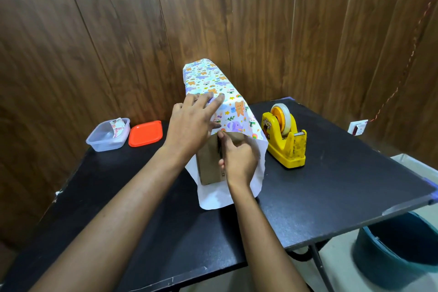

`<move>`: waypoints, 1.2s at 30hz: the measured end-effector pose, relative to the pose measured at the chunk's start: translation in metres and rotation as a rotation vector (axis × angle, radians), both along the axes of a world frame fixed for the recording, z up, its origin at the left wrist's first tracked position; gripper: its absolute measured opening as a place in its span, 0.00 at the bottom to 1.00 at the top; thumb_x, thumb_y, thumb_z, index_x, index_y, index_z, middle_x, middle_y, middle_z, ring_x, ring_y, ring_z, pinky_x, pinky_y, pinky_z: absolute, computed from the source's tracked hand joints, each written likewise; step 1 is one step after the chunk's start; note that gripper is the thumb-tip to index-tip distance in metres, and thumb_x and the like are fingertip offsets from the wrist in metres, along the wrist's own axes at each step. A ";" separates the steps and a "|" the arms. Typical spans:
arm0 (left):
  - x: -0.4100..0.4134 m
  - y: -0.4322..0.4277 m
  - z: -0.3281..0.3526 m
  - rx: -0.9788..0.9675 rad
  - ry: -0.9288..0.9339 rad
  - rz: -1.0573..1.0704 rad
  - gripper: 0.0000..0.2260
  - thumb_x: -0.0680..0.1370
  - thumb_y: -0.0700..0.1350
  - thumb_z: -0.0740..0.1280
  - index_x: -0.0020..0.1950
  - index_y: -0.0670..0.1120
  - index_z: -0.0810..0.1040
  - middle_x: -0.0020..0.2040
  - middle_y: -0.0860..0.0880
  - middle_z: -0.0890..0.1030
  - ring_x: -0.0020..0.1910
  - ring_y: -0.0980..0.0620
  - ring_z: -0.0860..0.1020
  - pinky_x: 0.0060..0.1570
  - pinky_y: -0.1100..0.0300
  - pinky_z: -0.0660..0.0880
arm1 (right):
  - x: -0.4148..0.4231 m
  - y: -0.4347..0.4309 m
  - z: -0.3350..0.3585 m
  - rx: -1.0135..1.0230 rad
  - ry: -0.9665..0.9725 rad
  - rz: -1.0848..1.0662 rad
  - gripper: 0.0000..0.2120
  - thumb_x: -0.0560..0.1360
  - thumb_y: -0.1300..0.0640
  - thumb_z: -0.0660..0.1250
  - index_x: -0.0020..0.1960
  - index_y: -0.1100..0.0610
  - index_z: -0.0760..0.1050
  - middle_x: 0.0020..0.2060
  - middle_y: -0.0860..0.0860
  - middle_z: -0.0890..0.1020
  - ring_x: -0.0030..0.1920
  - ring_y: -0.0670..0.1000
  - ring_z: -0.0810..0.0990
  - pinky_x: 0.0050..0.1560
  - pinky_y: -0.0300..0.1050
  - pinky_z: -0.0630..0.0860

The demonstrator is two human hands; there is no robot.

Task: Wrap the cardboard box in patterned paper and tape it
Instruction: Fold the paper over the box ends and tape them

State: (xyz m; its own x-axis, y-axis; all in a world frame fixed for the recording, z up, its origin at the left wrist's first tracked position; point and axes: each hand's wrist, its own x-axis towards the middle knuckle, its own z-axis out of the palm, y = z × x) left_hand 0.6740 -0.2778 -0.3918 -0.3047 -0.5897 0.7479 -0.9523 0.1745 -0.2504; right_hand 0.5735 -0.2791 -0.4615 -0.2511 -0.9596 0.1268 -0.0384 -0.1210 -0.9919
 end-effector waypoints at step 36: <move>-0.118 -0.039 0.040 0.432 -0.103 -0.047 0.14 0.81 0.50 0.54 0.58 0.50 0.78 0.55 0.52 0.78 0.57 0.50 0.73 0.62 0.54 0.61 | -0.169 -0.107 0.032 0.367 0.137 0.194 0.08 0.69 0.62 0.74 0.45 0.62 0.77 0.52 0.59 0.81 0.46 0.53 0.80 0.45 0.46 0.73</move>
State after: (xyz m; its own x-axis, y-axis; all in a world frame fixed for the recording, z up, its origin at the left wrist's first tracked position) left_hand 0.5557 -0.3164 -0.3520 -0.3992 -0.8250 0.4000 -0.9145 0.3270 -0.2382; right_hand 0.4041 -0.3862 -0.4299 -0.0668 -0.9751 -0.2114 -0.1842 0.2203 -0.9579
